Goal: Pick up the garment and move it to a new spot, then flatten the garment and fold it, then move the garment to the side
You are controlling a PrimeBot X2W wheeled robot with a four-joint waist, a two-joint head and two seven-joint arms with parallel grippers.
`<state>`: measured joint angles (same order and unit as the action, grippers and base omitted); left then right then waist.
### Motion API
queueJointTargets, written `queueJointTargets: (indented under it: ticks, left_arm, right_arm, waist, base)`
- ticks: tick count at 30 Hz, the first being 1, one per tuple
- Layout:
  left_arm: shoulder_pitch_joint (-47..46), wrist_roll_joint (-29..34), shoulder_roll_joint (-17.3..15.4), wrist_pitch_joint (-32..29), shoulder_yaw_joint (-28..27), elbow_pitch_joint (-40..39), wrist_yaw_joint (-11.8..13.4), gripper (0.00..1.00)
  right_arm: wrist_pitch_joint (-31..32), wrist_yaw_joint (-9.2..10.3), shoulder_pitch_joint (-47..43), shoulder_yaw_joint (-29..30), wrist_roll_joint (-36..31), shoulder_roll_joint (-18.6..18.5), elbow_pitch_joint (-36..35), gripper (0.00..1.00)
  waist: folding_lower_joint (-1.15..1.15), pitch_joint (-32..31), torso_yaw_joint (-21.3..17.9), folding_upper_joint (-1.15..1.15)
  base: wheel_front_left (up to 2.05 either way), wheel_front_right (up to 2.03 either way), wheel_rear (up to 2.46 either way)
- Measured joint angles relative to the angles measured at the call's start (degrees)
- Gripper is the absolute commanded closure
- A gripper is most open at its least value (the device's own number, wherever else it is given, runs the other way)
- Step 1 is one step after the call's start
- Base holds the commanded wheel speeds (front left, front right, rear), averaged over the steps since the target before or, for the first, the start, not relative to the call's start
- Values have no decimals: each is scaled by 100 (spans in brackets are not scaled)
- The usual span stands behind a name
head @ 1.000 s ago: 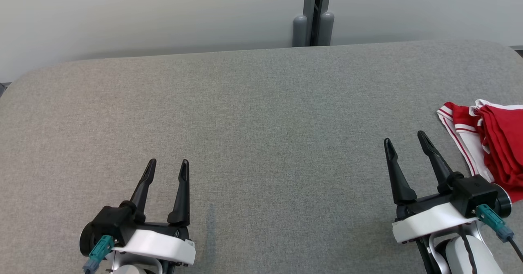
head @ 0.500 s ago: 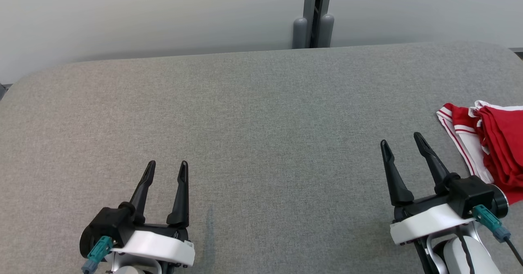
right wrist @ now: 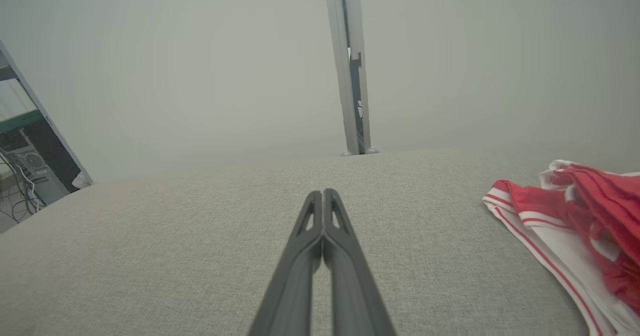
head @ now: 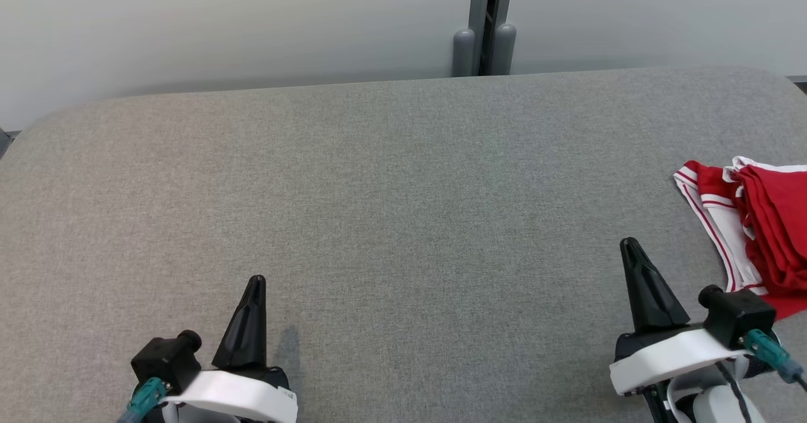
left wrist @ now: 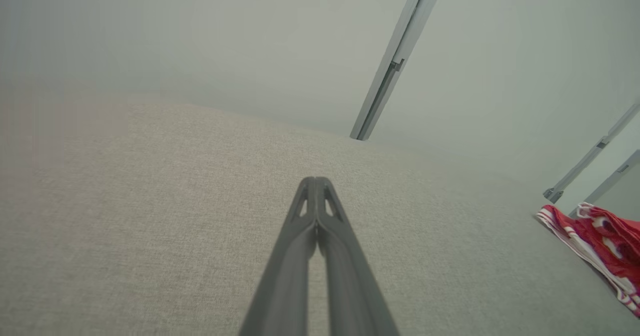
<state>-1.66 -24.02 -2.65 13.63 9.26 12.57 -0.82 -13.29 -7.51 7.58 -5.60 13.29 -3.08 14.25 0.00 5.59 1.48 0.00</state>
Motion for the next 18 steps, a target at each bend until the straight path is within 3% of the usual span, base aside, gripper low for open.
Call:
queueJointTargets:
  ticks: [18]
  left_arm:
    - [-197,-1682,-38,-361,-129,169,-166,100]
  right_arm:
    - [416,0,-90,326,1953,-69,-36,100]
  waist:
    - [0,-85,-22,0]
  base:
    - [0,0,0]
